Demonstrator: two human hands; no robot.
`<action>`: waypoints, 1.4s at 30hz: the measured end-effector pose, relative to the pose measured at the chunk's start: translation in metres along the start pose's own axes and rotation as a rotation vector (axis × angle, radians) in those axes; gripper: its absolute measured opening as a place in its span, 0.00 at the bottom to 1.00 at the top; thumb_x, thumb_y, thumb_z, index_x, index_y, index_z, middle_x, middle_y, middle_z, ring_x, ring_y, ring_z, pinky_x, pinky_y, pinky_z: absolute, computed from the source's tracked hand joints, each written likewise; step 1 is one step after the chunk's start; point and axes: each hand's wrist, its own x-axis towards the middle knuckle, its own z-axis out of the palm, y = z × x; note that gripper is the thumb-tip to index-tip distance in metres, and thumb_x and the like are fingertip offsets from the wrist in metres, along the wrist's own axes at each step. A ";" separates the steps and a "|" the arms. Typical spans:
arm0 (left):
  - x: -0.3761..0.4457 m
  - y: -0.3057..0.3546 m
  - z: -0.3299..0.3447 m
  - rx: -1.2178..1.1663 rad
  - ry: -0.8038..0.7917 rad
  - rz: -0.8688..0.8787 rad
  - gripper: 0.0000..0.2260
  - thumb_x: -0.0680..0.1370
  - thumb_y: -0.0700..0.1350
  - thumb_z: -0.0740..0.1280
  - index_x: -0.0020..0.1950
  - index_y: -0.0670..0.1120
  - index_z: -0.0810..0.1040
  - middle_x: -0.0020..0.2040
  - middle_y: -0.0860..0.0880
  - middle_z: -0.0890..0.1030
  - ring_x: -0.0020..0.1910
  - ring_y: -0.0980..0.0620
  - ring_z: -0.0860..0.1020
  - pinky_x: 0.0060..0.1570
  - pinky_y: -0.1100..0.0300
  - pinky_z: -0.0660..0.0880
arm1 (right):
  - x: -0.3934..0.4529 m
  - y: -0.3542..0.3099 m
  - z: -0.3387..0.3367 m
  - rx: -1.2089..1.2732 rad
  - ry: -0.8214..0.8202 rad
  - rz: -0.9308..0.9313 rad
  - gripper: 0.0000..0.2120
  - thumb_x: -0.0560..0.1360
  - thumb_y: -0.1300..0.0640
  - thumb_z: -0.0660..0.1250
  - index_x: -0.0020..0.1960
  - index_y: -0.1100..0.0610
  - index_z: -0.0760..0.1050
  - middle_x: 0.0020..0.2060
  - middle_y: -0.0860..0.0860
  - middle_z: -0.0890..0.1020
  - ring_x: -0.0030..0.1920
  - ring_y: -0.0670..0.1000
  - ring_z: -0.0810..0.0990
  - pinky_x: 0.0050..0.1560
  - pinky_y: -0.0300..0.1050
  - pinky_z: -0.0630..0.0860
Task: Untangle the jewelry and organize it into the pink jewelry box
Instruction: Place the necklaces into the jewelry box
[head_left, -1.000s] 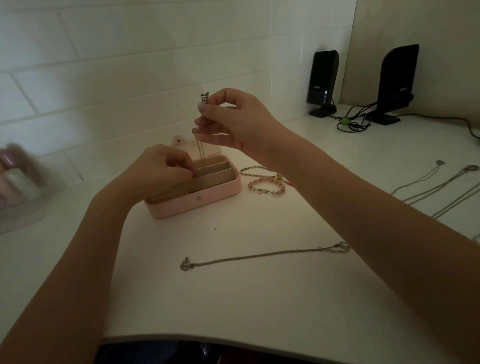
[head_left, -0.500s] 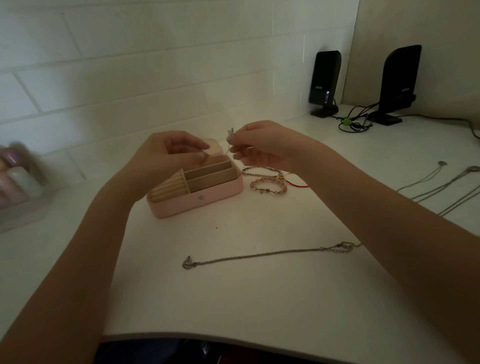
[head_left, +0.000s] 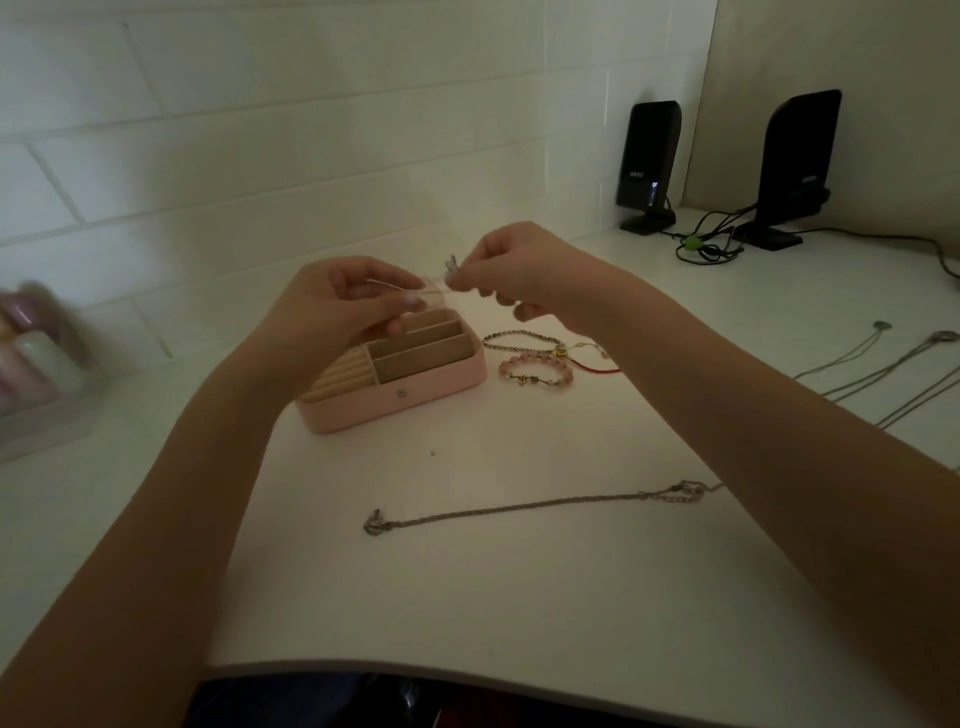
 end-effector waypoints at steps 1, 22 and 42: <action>0.000 0.000 -0.006 0.044 0.015 0.003 0.06 0.71 0.36 0.71 0.41 0.48 0.82 0.34 0.50 0.84 0.28 0.59 0.77 0.38 0.68 0.78 | 0.000 0.002 -0.002 -0.080 -0.024 0.035 0.08 0.71 0.53 0.72 0.42 0.56 0.75 0.35 0.50 0.73 0.33 0.47 0.69 0.31 0.39 0.66; -0.003 -0.002 0.007 0.573 0.014 0.144 0.04 0.71 0.44 0.72 0.40 0.53 0.82 0.40 0.55 0.81 0.37 0.65 0.77 0.44 0.67 0.70 | -0.077 0.018 -0.058 -0.756 -0.592 0.236 0.15 0.65 0.44 0.74 0.48 0.50 0.77 0.40 0.49 0.77 0.36 0.47 0.71 0.36 0.39 0.70; -0.099 0.011 0.076 0.210 -0.424 0.084 0.07 0.78 0.44 0.65 0.51 0.53 0.80 0.43 0.55 0.84 0.42 0.58 0.79 0.44 0.66 0.74 | -0.147 0.021 -0.039 0.153 -0.193 -0.122 0.08 0.79 0.56 0.60 0.51 0.61 0.69 0.39 0.52 0.85 0.41 0.48 0.84 0.43 0.40 0.78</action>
